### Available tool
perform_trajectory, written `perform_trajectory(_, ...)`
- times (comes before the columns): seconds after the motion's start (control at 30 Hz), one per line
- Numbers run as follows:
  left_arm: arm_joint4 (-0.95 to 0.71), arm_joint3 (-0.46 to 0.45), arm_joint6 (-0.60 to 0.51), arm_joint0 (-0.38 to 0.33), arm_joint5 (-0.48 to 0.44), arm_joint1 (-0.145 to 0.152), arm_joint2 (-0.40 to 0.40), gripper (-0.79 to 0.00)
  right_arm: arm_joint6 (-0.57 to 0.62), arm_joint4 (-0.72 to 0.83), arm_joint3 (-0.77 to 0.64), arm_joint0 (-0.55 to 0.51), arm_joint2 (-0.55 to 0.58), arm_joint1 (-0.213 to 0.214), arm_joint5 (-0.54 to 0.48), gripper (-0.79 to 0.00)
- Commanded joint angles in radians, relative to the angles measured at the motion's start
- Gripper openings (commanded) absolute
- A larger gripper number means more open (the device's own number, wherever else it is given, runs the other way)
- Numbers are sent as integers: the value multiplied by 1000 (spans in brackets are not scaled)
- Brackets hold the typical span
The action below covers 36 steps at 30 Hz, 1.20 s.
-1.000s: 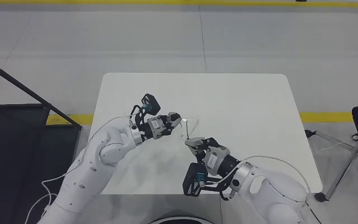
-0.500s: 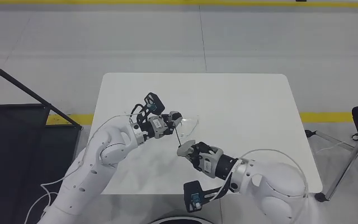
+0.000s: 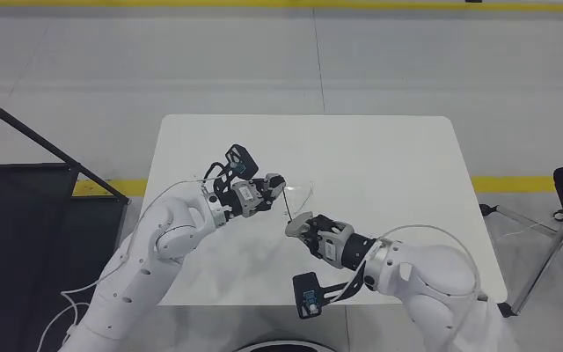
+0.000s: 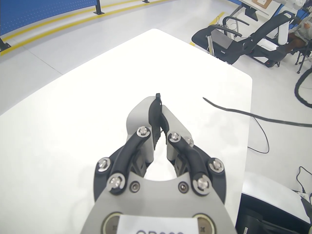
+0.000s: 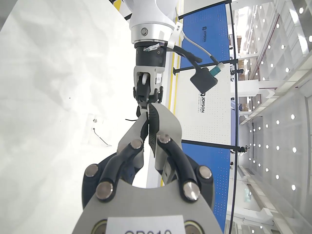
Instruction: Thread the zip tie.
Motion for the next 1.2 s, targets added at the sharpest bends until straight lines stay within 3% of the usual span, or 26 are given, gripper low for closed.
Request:
perform_trajectory(0.0, 0, 0, 0, 0, 0, 0, 0, -785, 0, 6, 13, -4, -1, 0, 21, -785)
perform_trajectory(1.17, 0, 0, 0, 0, 0, 0, 0, -785, 29, 58, 92, 90, -59, 14, 29, -785)
